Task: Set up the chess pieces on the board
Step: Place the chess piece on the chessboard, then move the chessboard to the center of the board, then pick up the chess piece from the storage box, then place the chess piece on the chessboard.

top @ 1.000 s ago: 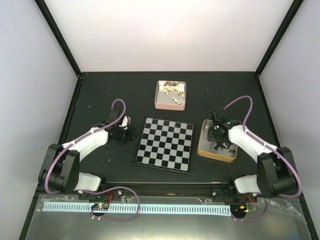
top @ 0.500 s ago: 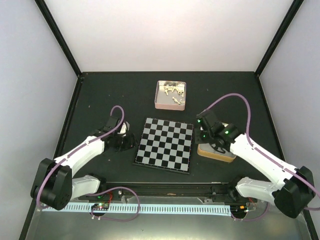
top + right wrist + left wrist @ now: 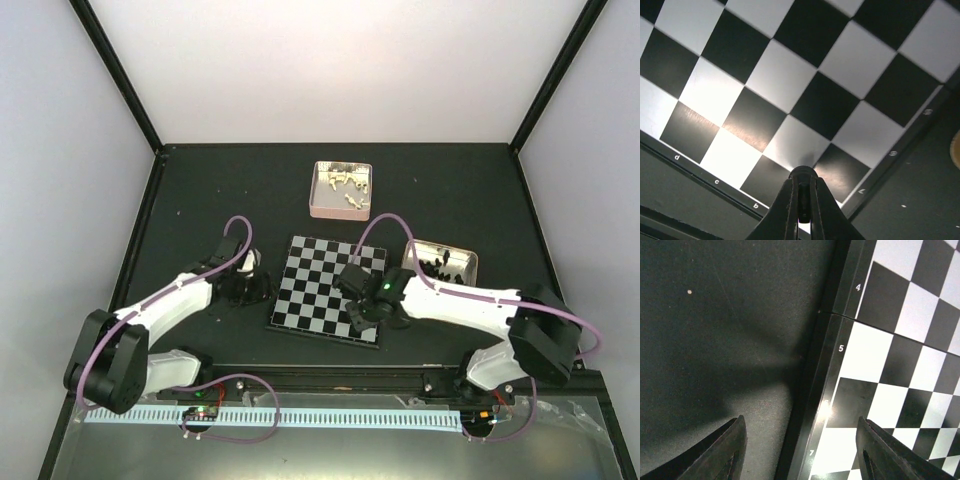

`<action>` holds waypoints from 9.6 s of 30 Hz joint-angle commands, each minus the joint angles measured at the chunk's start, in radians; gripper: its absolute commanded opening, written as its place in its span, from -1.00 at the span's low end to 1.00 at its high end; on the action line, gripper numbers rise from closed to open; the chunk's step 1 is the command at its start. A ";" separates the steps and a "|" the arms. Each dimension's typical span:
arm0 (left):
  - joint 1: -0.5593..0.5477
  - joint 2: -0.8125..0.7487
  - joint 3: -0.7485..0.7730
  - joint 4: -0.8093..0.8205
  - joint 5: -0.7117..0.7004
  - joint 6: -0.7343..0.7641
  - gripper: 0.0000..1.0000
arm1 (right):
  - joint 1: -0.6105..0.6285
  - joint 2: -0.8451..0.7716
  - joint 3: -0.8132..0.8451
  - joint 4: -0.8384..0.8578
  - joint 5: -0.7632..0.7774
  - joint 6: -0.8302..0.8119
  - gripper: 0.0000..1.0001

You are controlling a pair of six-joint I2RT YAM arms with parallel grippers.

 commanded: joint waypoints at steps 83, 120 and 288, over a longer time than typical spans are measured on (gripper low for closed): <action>-0.010 0.022 -0.003 0.044 0.007 0.012 0.26 | 0.084 0.088 0.058 -0.063 -0.060 -0.036 -0.52; -0.024 0.128 0.043 0.062 0.014 0.001 -0.02 | -0.184 0.092 -0.097 0.188 -0.058 0.066 -0.08; 0.070 -0.560 0.136 0.135 -0.337 0.119 0.98 | 0.018 0.328 0.330 0.030 0.105 0.100 -0.39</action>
